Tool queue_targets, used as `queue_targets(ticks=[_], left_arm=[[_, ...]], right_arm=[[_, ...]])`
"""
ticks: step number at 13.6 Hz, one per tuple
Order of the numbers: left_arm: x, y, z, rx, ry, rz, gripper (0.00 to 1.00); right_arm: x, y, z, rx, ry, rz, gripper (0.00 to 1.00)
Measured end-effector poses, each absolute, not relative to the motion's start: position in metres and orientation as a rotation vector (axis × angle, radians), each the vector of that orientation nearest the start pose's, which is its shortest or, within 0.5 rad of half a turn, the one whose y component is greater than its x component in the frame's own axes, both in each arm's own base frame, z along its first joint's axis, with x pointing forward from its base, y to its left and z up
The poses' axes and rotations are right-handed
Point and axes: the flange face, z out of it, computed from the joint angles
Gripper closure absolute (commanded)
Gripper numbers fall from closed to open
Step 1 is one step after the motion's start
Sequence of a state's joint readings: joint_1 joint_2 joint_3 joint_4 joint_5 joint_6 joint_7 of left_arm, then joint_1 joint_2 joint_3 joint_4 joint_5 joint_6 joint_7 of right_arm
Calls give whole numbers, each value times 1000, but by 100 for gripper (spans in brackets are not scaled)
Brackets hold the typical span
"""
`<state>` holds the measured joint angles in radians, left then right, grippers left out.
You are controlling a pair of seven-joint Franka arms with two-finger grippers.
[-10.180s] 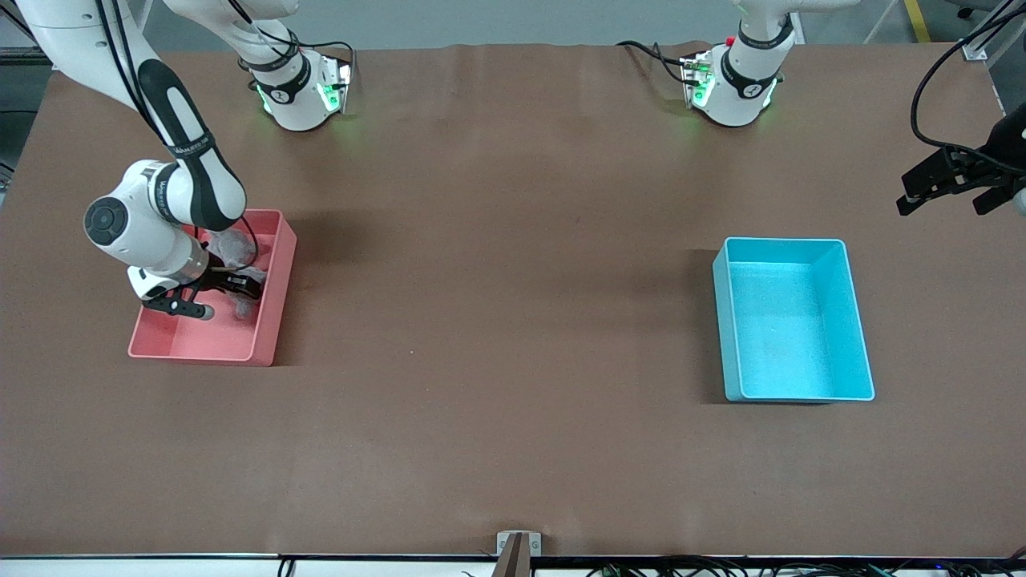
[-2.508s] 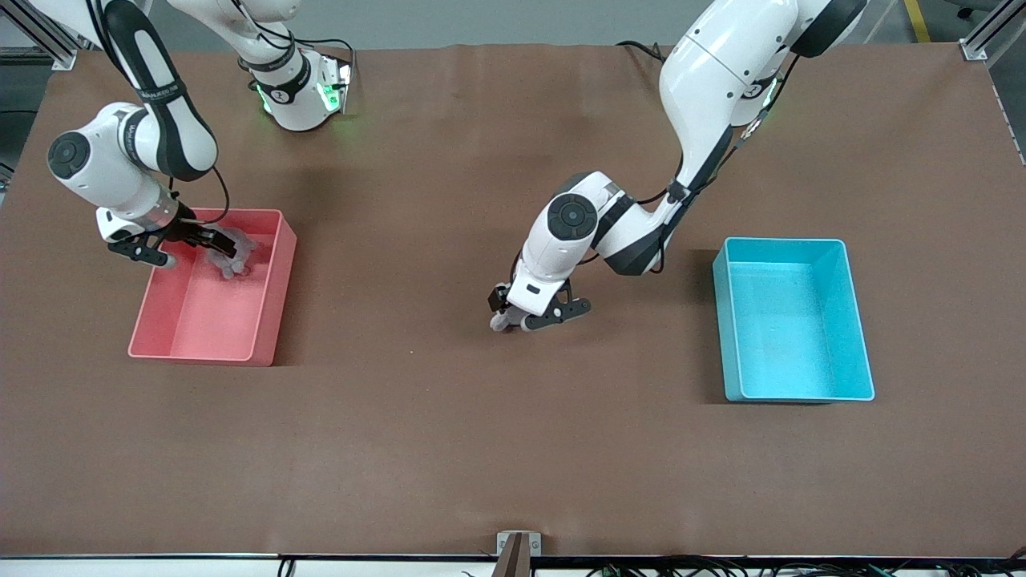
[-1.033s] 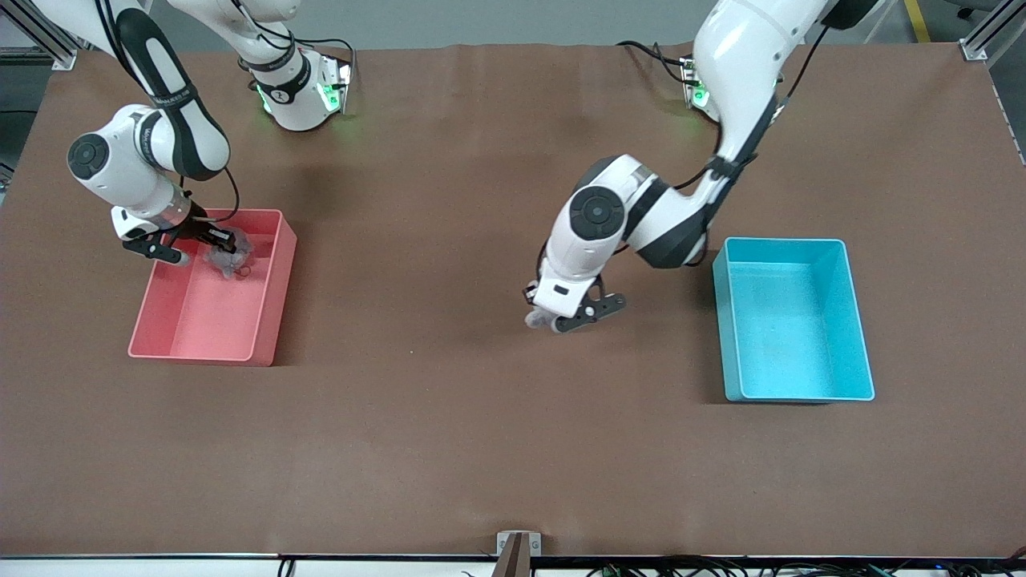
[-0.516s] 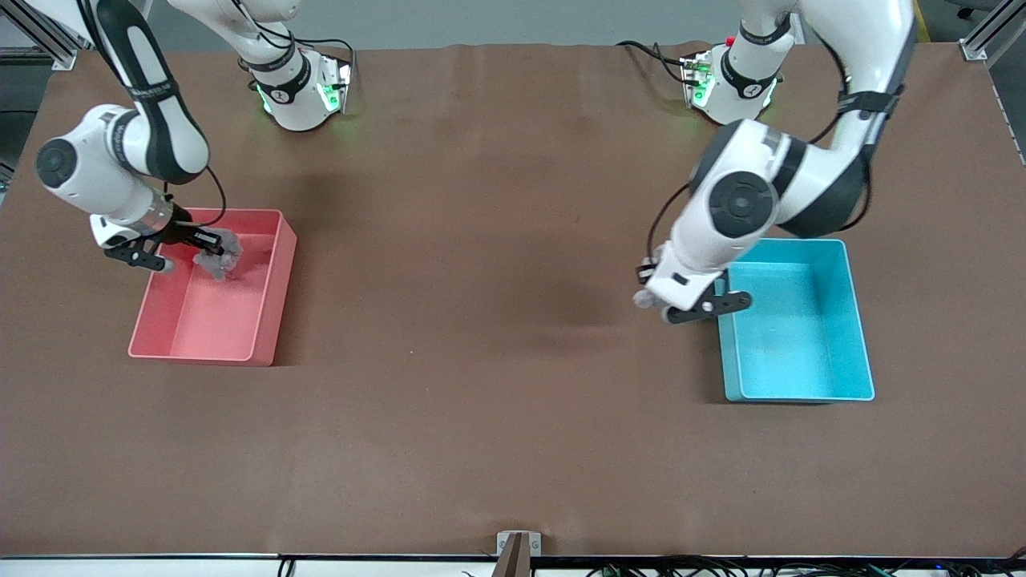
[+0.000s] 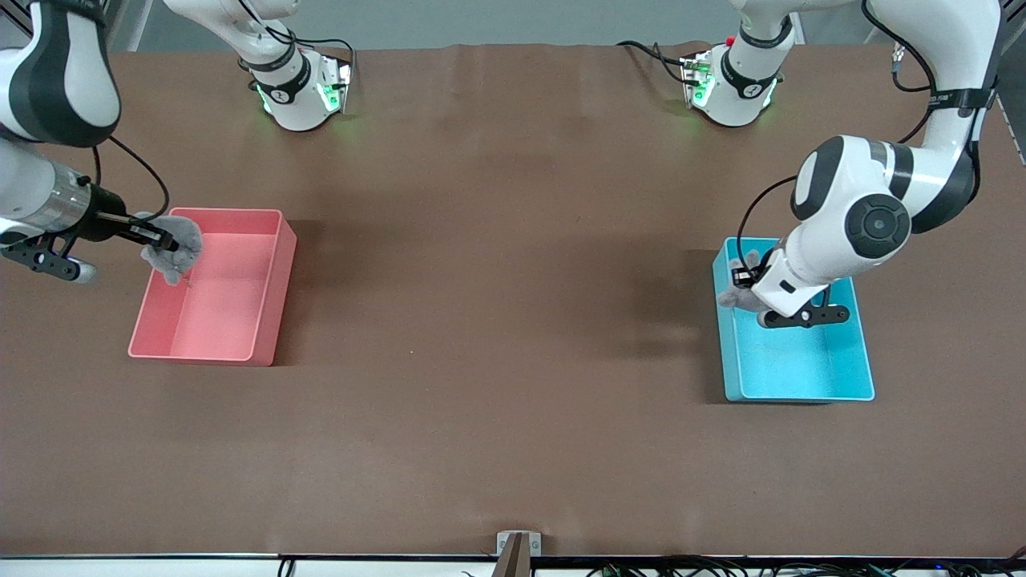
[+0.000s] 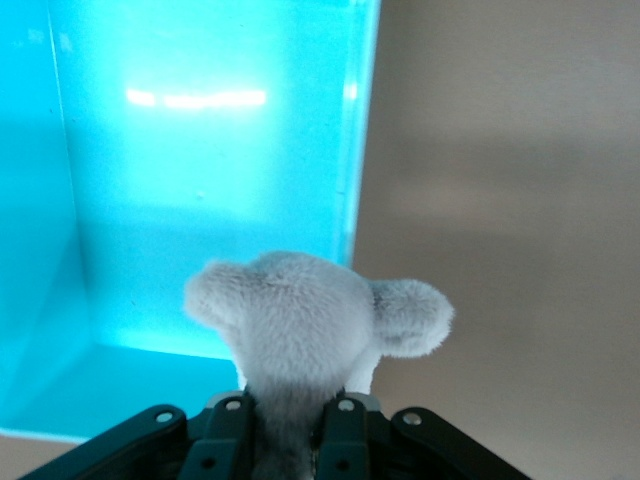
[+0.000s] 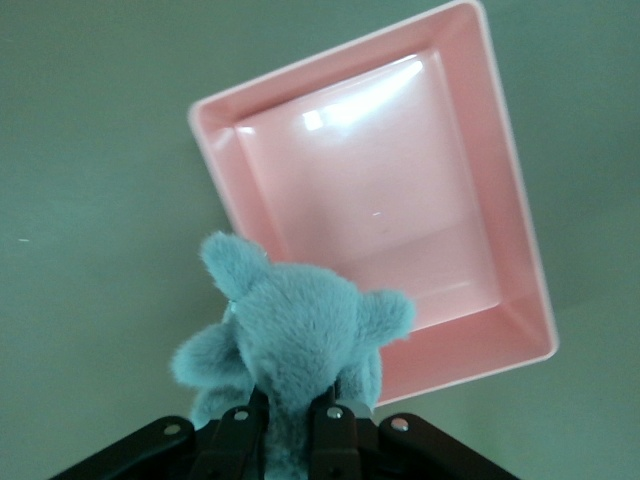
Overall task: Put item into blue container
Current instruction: 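Release the toy into the blue box while the right gripper sets another mid-table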
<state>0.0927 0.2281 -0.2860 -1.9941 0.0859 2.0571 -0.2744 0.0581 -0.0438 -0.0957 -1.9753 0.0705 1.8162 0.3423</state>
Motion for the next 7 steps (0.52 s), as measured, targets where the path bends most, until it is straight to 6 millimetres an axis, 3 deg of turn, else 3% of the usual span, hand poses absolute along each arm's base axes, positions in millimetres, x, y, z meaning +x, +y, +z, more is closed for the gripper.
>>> queue_targets(ticks=[3, 5, 7], left_arm=[[568, -68, 328, -3073, 12, 214, 89], [569, -44, 323, -3062, 50, 222, 89], [568, -26, 310, -3071, 75, 218, 88]], right_arm=[[535, 121, 492, -2998, 809, 146, 100], [536, 207, 480, -2961, 947, 104, 100], [541, 278, 452, -2897, 1100, 85, 100]])
